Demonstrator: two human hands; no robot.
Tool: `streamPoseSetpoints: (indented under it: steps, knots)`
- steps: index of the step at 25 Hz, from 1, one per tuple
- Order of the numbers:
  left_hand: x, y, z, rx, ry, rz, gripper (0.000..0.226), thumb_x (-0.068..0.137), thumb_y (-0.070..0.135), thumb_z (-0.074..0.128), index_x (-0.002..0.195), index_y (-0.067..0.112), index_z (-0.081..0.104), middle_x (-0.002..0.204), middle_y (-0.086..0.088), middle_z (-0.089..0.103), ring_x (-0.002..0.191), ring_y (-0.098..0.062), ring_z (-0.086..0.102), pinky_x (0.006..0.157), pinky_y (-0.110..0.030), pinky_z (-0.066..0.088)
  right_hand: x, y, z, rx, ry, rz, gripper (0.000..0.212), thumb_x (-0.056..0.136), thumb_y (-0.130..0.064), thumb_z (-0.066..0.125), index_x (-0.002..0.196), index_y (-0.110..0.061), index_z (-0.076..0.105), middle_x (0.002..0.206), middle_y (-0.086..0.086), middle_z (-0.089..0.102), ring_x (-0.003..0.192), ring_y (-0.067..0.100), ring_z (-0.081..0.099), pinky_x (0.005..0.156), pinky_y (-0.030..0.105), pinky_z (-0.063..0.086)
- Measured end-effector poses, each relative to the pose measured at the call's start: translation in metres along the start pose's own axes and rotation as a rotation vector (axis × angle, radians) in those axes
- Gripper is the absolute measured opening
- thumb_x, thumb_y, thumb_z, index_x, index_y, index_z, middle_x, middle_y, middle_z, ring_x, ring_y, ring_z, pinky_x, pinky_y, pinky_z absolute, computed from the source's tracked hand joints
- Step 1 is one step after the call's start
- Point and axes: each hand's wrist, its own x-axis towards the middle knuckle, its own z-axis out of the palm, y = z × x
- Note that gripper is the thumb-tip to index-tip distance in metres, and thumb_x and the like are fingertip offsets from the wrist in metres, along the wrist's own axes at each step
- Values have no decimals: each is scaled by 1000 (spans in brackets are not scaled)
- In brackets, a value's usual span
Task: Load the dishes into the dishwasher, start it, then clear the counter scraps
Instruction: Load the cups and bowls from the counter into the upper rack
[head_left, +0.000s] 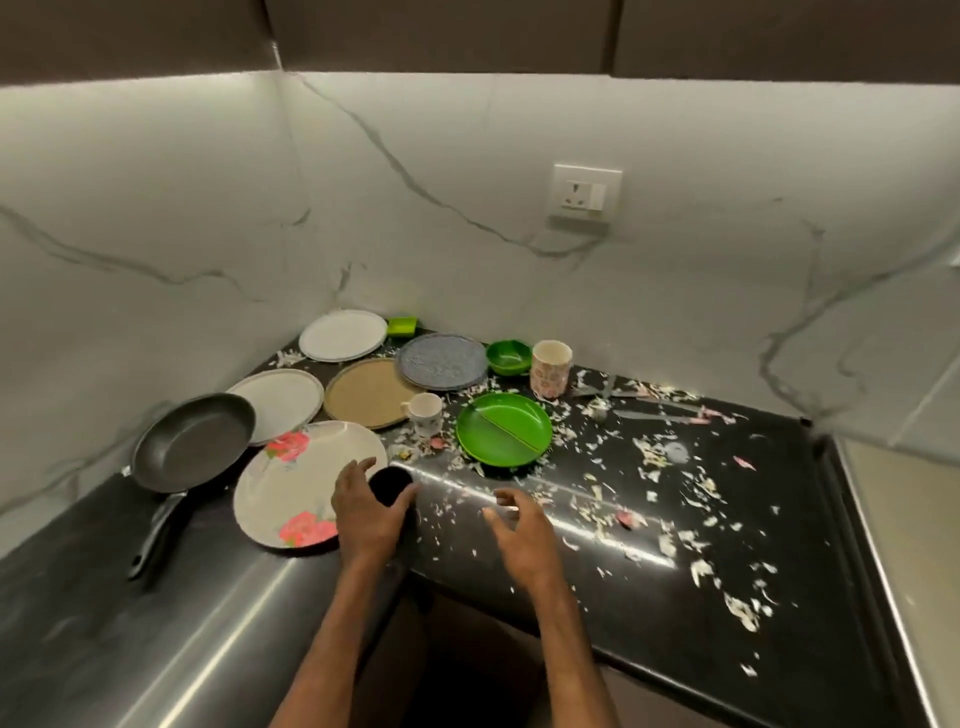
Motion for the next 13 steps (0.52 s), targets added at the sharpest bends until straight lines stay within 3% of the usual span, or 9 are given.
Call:
streamPoseSetpoints:
  steps: [3, 5, 7, 9, 11, 13]
  knots:
    - [23, -19, 3, 183, -262, 80, 115, 63, 47, 89, 152, 10, 27, 161, -12, 21, 149, -29, 17, 120, -41, 19, 21, -4, 36, 50, -83, 42, 29, 94, -24, 66, 122, -20, 61, 116, -6, 64, 106, 9, 62, 94, 27, 52]
    - [24, -34, 11, 197, -371, 120, 124, 61, 48, 90, 156, 11, 20, 162, -10, 19, 149, -27, 20, 121, -41, 23, 31, -5, 51, 21, -148, 36, 28, 94, -23, 65, 122, -20, 61, 116, -6, 63, 103, 3, 60, 87, 17, 51]
    - [22, -42, 18, 170, -340, 142, 116, 62, 45, 89, 154, 17, 25, 154, -8, 30, 141, -27, 35, 113, -42, 38, 38, -2, 58, -18, -205, 8, 27, 94, -24, 65, 121, -22, 61, 113, -8, 63, 97, -1, 60, 79, 11, 49]
    - [17, -39, 24, 205, -258, 92, 102, 62, 47, 87, 146, 24, 34, 139, -6, 39, 127, -26, 47, 98, -40, 49, 46, 5, 58, -51, -287, -5, 30, 93, -24, 66, 122, -22, 61, 114, -6, 64, 97, 2, 62, 82, 17, 53]
    - [8, -32, 31, 239, -222, 28, 94, 59, 56, 83, 137, 26, 42, 128, -3, 42, 117, -23, 51, 89, -36, 52, 55, 13, 54, -94, -368, -9, 35, 93, -25, 66, 126, -17, 59, 117, -2, 65, 103, 9, 63, 91, 26, 54]
    - [-3, -23, 39, 176, -240, -14, 92, 54, 62, 78, 132, 25, 46, 121, 1, 43, 110, -19, 55, 87, -32, 52, 61, 16, 50, -57, -400, -12, 35, 96, -33, 63, 127, -18, 58, 118, -3, 65, 109, 12, 63, 92, 25, 53]
